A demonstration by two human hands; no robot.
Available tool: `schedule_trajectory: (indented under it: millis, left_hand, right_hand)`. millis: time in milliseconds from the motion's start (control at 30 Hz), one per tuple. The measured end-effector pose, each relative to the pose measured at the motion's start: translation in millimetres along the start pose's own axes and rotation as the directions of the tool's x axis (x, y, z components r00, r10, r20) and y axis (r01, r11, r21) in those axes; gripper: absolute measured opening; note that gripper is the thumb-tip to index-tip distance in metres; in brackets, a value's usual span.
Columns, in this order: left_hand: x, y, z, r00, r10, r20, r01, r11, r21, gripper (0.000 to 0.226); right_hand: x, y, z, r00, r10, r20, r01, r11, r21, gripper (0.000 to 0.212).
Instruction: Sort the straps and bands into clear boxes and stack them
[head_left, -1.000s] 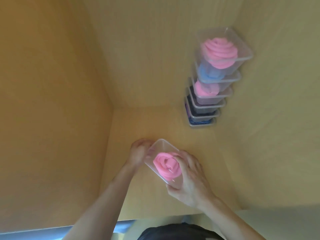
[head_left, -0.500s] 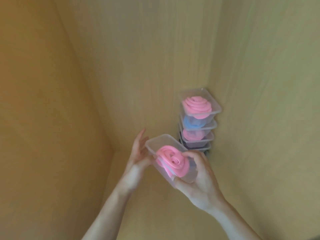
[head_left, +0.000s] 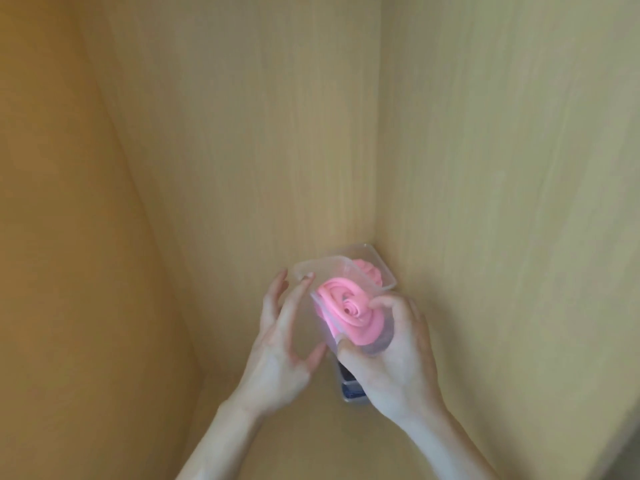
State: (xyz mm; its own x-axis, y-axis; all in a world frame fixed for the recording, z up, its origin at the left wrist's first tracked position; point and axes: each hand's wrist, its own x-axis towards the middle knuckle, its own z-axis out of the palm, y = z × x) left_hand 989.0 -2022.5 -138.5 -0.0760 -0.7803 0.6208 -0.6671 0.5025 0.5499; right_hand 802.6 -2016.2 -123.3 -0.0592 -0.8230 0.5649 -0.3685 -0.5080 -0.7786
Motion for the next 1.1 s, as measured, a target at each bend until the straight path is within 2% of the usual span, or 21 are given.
schedule_trajectory:
  millis: [167, 333, 467, 567, 667, 767, 867, 967, 1033, 1100]
  left_hand:
    - [39.9, 4.1, 0.0, 1.0, 0.026, 0.005, -0.026, 0.999, 0.037, 0.083]
    - [102.6, -13.3, 8.6, 0.999, 0.003, 0.049, -0.008, 0.994, 0.112, 0.086]
    - [143.8, -34.8, 17.8, 0.985, -0.042, 0.165, -0.003, 0.966, 0.259, 0.086]
    - [160.6, -53.8, 27.8, 0.961, -0.035, 0.273, -0.05, 0.953, 0.297, 0.09]
    - [170.9, -59.1, 35.2, 0.958, 0.03, 0.287, -0.064, 0.992, 0.11, 0.087]
    - [164.4, -63.5, 43.0, 0.939, -0.016, 0.343, 0.071, 0.987, -0.147, 0.085]
    - [152.9, -78.7, 53.7, 0.89, -0.114, 0.442, 0.215, 0.959, -0.186, 0.102]
    - [149.3, -78.5, 57.9, 0.847, -0.179, 0.501, 0.343, 0.904, -0.256, 0.107]
    - [148.8, -74.8, 59.8, 0.862, -0.17, 0.477, 0.358, 0.871, -0.336, 0.108]
    - [144.0, -70.9, 59.9, 0.893, -0.113, 0.435, 0.312, 0.853, -0.418, 0.101]
  right_hand:
    - [28.2, -15.8, -0.9, 0.991, -0.08, -0.106, 0.055, 0.973, -0.224, 0.056]
    - [86.0, -20.8, 17.6, 0.997, 0.0, -0.079, -0.038, 0.881, -0.472, 0.074]
    - [119.3, -8.2, 38.6, 0.992, 0.098, -0.08, -0.127, 0.789, -0.601, 0.093]
    - [121.0, 13.7, 48.5, 0.994, 0.079, -0.071, -0.106, 0.699, -0.707, 0.087]
    - [117.7, 34.2, 49.8, 0.998, -0.015, -0.069, -0.042, 0.663, -0.747, 0.067]
    - [115.6, 44.1, 50.1, 0.998, -0.03, -0.053, -0.023, 0.625, -0.781, 0.066]
    - [113.9, 47.7, 50.0, 1.0, 0.017, -0.011, -0.019, 0.586, -0.81, 0.072]
    - [117.5, 49.0, 43.9, 0.997, 0.062, 0.036, -0.007, 0.588, -0.809, 0.078]
    - [118.3, 44.5, 38.2, 0.996, 0.05, 0.067, 0.021, 0.627, -0.779, 0.081]
    - [117.7, 44.9, 29.4, 0.995, 0.046, 0.087, 0.034, 0.666, -0.745, 0.086]
